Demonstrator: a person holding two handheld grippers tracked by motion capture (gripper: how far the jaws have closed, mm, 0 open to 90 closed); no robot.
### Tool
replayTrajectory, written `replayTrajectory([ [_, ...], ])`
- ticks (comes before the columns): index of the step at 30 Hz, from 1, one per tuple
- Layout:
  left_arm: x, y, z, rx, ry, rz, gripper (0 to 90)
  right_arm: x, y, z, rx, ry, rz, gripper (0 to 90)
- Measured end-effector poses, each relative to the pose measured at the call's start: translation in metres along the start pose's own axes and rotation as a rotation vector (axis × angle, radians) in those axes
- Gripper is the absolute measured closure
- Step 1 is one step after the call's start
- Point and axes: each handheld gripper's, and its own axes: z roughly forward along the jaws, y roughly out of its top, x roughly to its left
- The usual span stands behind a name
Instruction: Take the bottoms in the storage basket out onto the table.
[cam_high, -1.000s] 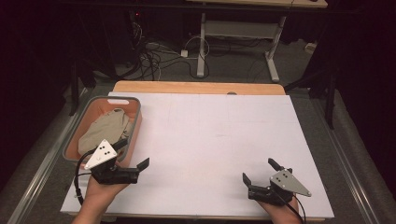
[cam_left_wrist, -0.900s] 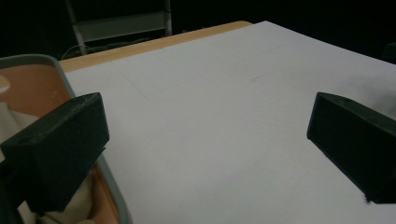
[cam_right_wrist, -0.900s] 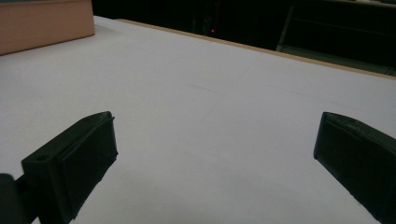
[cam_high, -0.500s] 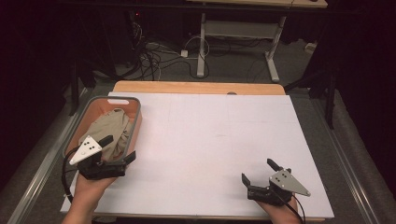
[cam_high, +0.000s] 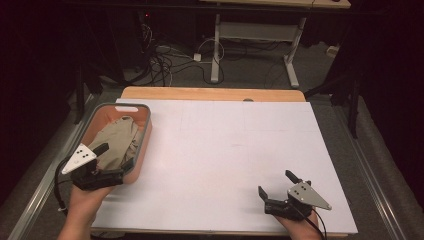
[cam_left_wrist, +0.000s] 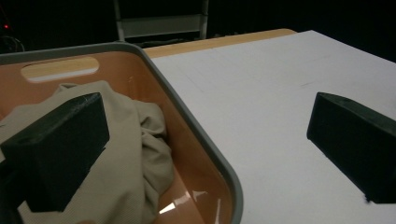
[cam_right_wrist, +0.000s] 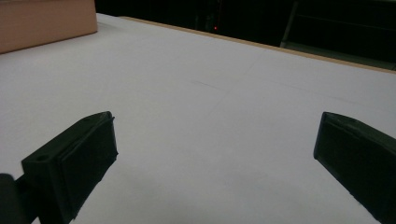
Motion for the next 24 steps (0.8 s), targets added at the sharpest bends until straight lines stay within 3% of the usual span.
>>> replayTrajectory([
  [24, 0.039, -0.008, -0.018, 0.003, 0.102, -0.057, 0.0, 0.001, -0.001, 0.001, 0.0, 0.0, 0.003, 0.1],
])
